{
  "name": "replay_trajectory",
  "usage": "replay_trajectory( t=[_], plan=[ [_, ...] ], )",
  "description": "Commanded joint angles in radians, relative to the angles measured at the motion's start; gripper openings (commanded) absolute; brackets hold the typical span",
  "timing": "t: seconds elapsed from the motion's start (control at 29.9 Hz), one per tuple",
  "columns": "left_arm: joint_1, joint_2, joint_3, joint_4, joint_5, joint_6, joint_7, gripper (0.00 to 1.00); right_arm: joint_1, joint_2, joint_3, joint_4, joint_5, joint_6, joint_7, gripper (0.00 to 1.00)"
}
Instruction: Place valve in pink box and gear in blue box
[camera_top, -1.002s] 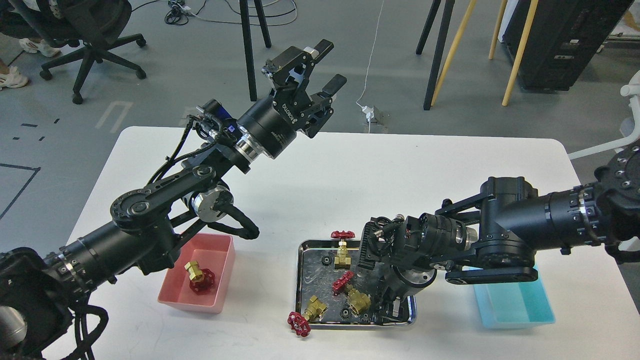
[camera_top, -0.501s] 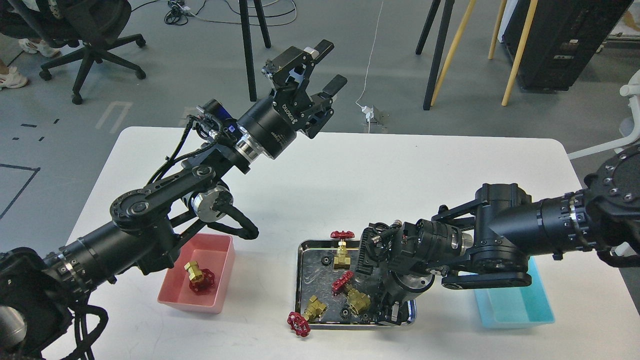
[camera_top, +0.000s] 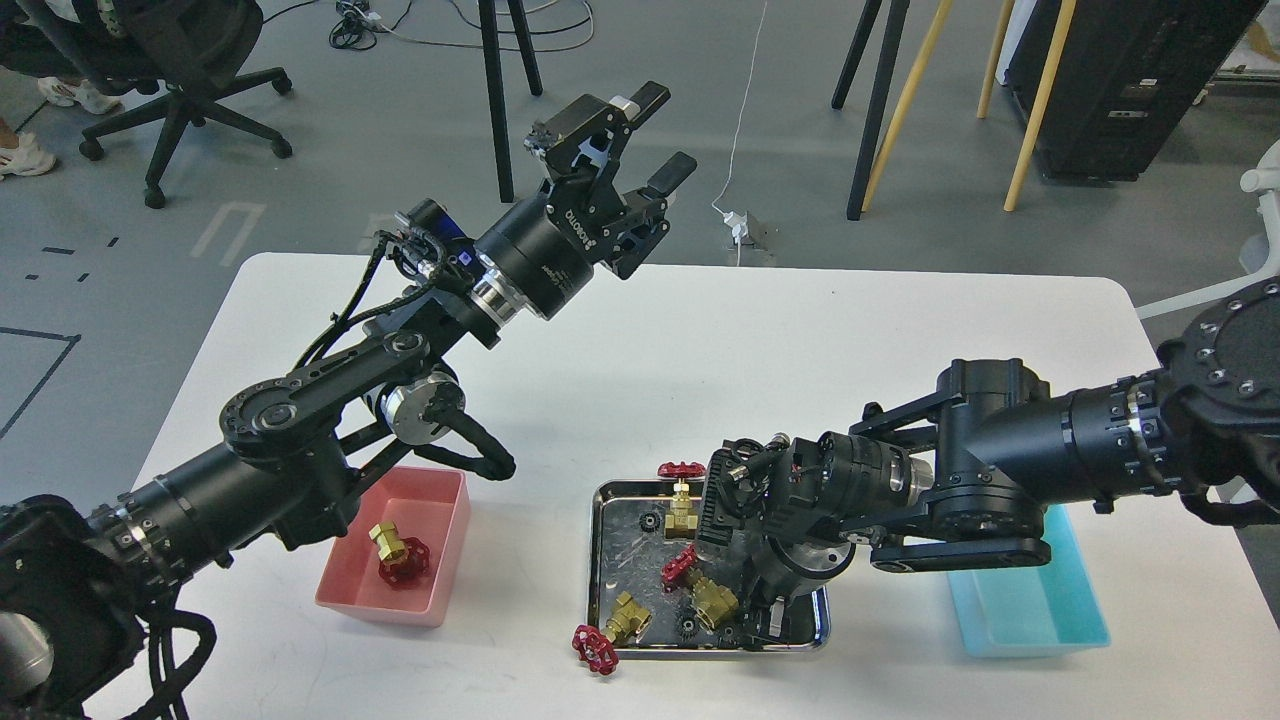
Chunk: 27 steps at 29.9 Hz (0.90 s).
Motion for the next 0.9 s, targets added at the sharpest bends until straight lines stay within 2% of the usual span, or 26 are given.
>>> replay_trajectory(
  t=[0.0, 0.33, 0.53, 0.87],
  plan=[
    [0.000, 0.000, 0.000, 0.000, 0.001, 0.000, 0.000, 0.71, -0.002, 0.004, -0.001, -0.003, -0.001, 0.000, 0.000, 0.53],
    [0.000, 0.000, -0.002, 0.000, 0.000, -0.001, 0.000, 0.71, -0.005, 0.006, -0.005, -0.002, -0.001, 0.000, 0.000, 0.38],
    [0.000, 0.000, -0.002, 0.000, 0.001, -0.001, 0.000, 0.71, -0.003, 0.004, -0.004, -0.002, -0.001, 0.000, 0.000, 0.18],
    [0.000, 0.000, -0.002, 0.000, 0.000, -0.001, 0.000, 0.71, 0.006, -0.011, -0.004, 0.003, 0.001, 0.000, 0.000, 0.12]
  ],
)
